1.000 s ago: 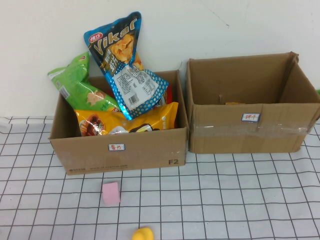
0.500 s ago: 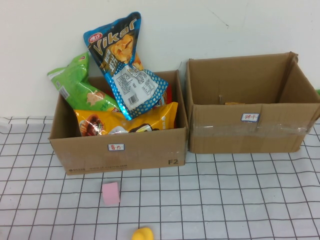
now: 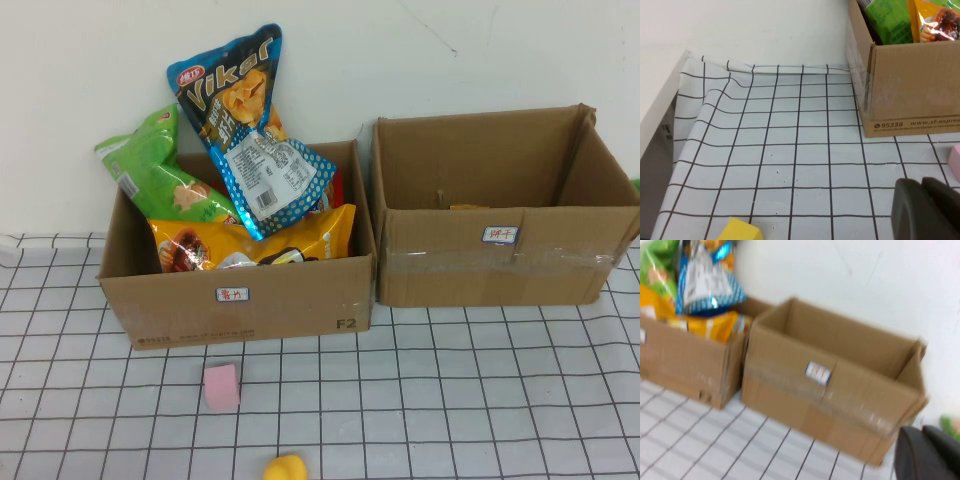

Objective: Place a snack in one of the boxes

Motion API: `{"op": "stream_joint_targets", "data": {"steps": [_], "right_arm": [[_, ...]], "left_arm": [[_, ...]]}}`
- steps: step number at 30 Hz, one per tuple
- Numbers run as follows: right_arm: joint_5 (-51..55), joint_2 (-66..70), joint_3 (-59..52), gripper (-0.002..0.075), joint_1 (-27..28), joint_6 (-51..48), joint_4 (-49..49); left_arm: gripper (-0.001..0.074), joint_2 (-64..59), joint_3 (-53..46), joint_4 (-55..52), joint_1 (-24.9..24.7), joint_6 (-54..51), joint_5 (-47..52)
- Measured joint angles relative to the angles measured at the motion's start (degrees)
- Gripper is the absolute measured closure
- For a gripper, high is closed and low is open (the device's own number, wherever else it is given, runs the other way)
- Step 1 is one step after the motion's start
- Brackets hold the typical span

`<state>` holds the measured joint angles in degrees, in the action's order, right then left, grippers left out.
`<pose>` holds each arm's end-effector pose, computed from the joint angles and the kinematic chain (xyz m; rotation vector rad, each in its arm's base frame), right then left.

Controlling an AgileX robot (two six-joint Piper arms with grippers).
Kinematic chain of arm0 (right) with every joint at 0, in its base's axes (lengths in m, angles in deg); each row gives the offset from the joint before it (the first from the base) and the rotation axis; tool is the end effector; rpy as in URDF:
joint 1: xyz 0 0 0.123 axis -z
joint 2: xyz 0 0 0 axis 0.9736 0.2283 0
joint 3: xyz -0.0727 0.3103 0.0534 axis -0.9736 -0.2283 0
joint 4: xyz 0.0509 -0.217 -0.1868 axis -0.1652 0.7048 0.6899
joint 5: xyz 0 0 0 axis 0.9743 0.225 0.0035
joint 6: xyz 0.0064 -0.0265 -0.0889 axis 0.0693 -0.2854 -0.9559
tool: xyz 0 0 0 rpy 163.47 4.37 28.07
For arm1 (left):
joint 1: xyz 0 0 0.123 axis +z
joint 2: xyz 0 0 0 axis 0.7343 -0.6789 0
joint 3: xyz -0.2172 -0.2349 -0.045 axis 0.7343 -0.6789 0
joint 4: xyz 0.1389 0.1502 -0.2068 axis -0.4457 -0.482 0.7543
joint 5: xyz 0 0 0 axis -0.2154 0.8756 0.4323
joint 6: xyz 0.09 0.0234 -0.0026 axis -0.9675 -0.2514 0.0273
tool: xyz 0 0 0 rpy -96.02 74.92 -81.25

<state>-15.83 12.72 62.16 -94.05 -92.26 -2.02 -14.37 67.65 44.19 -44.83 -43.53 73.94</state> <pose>0.0760 0.0245 0.2807 -0.4908 1.6322 0.0274 0.0570 0.0008 0.1757 -0.0254 1.8247 0.0149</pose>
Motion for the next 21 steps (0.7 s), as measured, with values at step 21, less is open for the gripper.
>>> {"op": "stream_joint_targets", "data": {"steps": [21], "right_arm": [[3.6,-15.8,-17.8,0.0727,19.4,17.2,9.2]], "left_arm": [[0.0736,0.0,0.0,0.0,0.0,0.0,0.0]]}}
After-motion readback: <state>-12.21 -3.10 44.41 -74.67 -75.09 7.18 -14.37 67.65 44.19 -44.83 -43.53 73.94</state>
